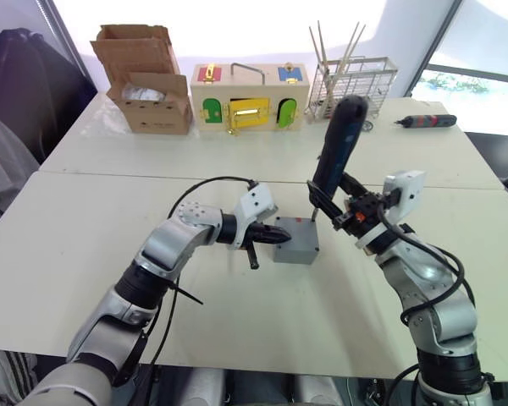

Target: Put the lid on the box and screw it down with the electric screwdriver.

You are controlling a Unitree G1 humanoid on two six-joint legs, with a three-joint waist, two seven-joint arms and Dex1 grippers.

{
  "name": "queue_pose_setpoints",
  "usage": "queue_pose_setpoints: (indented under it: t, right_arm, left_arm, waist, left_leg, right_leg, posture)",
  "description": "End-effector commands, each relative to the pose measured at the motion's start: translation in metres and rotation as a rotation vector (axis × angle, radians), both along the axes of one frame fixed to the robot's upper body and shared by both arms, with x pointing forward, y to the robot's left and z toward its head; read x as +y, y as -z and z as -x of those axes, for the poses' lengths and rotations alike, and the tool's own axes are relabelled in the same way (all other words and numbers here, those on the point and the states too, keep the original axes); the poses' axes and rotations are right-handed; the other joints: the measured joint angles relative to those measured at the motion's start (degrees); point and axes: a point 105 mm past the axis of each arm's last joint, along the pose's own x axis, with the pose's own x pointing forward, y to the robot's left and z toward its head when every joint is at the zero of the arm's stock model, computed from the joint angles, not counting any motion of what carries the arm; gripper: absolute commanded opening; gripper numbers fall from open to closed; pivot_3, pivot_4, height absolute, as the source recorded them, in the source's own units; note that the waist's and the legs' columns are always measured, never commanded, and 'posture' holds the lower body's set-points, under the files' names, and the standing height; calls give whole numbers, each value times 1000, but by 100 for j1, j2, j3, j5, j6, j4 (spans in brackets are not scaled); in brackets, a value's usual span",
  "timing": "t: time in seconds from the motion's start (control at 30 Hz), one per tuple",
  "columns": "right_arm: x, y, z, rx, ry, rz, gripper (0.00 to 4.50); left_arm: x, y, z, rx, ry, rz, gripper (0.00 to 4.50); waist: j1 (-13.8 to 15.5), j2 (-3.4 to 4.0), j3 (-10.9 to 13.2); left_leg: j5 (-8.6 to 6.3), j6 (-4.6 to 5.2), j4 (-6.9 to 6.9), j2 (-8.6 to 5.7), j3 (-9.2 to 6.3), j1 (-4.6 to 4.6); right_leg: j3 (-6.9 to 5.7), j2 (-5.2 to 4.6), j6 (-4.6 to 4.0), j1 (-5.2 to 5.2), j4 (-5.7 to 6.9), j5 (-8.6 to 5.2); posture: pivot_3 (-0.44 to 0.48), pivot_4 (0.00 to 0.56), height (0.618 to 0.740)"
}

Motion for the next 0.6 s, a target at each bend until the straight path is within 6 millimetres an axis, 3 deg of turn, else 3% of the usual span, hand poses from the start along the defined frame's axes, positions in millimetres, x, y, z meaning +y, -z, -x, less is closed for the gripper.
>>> queue_pose_setpoints:
  t: [0.03, 0.6]
  right_arm:
    - [4, 50, -1, 212, -21, 4, 1876]
    - [-9, 52, -5, 220, 39, -43, 1876]
  left_arm:
    - [1, 1, 1, 2, -5, 1, 0]
    - [1, 1, 1, 0, -1, -3, 0]
  waist:
    - [1, 0, 0]
    - [12, -2, -3]
  left_leg:
    - [0, 0, 0, 0, 0, 0]
    - [-1, 1, -1, -1, -2, 2]
  right_leg:
    - [0, 0, 0, 0, 0, 0]
    - [0, -1, 0, 6, -5, 0]
  posture:
    - [0, 150, 739]
    - [0, 150, 739]
